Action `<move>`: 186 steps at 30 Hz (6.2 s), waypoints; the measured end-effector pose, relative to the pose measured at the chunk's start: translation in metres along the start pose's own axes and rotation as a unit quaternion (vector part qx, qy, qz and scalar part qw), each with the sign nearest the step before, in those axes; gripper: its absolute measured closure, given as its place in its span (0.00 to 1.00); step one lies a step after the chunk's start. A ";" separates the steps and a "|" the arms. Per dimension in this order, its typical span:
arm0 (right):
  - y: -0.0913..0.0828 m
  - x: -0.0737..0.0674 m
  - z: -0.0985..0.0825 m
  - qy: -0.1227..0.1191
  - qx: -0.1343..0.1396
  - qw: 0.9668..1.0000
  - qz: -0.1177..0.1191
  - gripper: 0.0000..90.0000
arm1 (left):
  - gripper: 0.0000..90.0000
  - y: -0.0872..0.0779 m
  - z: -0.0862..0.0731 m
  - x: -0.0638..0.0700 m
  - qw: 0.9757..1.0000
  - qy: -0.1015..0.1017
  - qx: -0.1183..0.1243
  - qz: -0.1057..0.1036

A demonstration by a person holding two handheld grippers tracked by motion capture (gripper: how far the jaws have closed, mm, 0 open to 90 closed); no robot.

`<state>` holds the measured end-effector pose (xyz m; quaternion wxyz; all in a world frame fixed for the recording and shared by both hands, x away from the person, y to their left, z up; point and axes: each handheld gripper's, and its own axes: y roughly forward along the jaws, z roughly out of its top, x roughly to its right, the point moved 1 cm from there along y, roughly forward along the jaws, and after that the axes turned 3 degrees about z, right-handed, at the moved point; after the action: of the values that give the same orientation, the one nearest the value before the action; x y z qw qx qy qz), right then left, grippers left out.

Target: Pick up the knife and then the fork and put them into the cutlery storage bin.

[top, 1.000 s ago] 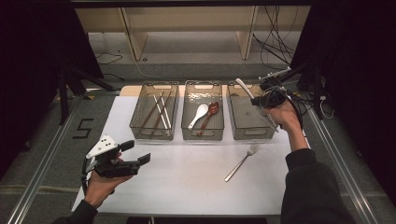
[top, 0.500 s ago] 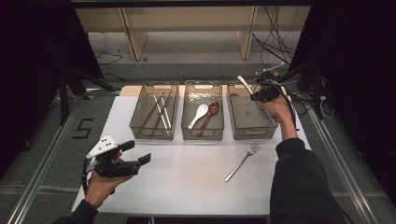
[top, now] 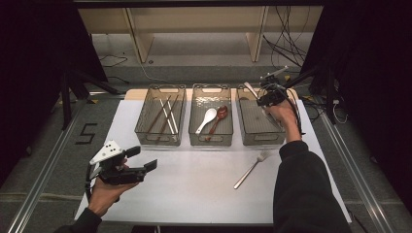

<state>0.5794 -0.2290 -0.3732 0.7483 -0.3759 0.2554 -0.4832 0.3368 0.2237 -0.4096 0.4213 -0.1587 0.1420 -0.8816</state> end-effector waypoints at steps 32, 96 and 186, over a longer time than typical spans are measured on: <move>-0.053 -0.057 -0.067 -0.095 0.067 0.985 0.127 0.45 | 0.17 0.000 0.000 0.001 1.000 0.003 -0.004 0.003; 0.021 -0.047 -0.146 -0.118 -0.062 0.991 0.034 1.00 | 0.17 0.001 0.000 0.004 1.000 0.017 -0.006 0.000; -0.047 -0.097 -0.219 -0.296 -0.214 0.923 0.117 0.96 | 0.17 0.001 0.001 0.006 1.000 0.022 -0.007 -0.002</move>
<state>0.3515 -0.2210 -0.4618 0.7427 -0.6206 0.1619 -0.1925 0.3345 0.2186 -0.4084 0.4152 -0.1424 0.1569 -0.8847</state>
